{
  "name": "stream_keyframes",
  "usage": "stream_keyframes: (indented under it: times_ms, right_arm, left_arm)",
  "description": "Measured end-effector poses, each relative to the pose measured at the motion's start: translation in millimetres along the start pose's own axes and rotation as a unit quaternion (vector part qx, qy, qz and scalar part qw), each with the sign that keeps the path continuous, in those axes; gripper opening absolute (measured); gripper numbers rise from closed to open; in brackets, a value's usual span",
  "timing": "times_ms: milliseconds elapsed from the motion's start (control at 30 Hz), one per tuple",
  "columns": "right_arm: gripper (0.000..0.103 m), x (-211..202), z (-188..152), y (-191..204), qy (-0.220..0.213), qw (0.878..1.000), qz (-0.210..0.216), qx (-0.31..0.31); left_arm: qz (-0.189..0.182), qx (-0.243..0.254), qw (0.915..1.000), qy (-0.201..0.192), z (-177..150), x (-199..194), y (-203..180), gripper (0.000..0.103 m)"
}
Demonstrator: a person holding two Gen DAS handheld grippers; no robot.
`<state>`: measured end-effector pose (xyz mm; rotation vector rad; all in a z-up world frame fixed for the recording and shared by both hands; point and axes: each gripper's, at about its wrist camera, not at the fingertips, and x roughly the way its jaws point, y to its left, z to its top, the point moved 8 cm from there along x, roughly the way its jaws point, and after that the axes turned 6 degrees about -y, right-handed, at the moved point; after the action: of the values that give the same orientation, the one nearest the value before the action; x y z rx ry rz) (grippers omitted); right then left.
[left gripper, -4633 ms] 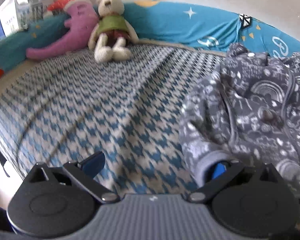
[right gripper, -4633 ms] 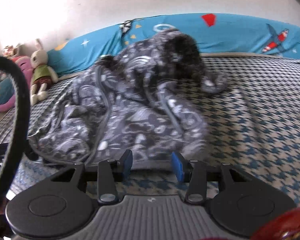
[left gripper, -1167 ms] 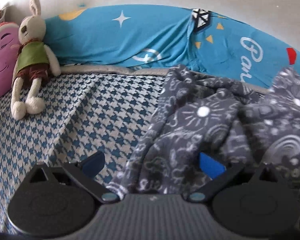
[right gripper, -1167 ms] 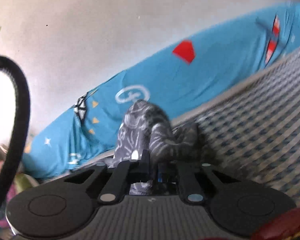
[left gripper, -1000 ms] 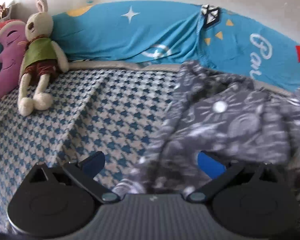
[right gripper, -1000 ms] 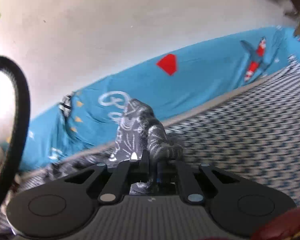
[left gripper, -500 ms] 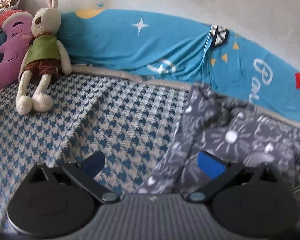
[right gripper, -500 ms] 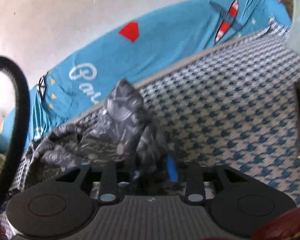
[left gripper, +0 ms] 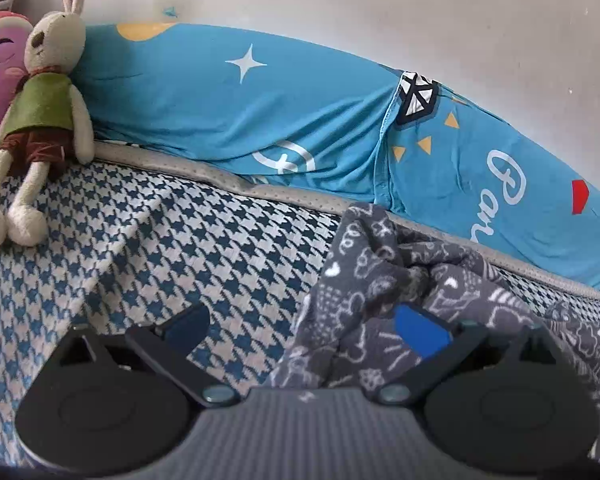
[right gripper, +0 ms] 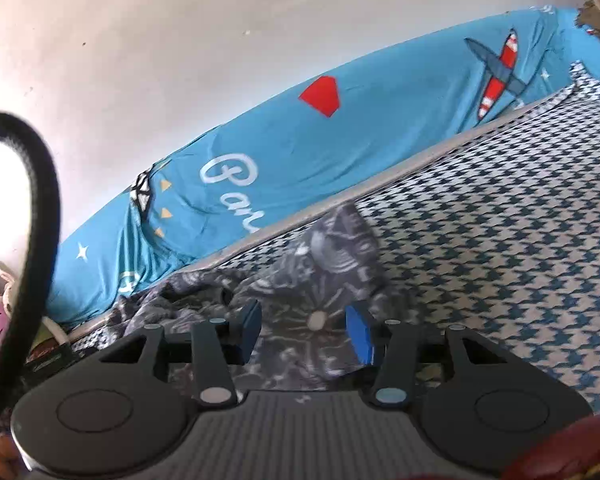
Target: Fold clothes
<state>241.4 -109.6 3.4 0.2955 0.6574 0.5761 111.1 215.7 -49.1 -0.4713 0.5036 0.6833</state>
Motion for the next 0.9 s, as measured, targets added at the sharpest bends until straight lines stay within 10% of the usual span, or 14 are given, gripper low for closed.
stream_keyframes:
  times_ms: [700, 900]
  right_arm:
    - [0.051, 34, -25, 30, 0.058, 0.998, 0.022, -0.018]
    - [0.051, 37, -26, 30, 0.062, 0.998, 0.021, -0.012]
  left_arm:
    - [-0.022, -0.035, 0.9984, 0.039, 0, 61, -12, 0.102]
    - [-0.04, -0.003, 0.9984, 0.041, -6, 63, -29, 0.061]
